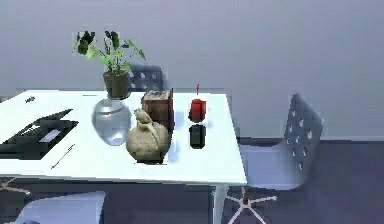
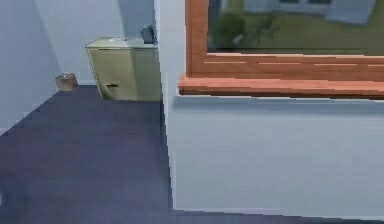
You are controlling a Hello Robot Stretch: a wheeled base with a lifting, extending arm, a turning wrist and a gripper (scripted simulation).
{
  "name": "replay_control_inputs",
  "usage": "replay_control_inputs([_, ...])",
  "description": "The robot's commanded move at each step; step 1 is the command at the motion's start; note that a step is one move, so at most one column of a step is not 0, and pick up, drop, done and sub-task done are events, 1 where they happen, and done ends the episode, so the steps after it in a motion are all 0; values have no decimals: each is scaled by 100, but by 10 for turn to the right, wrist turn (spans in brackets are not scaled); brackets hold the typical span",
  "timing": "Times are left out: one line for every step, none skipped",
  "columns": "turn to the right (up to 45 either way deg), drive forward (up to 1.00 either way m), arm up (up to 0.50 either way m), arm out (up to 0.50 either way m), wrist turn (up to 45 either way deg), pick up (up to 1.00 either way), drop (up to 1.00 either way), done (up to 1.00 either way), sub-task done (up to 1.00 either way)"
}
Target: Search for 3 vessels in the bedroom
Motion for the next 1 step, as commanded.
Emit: replay_control_inputs([0,0,0,0,0,0,0,0,100])
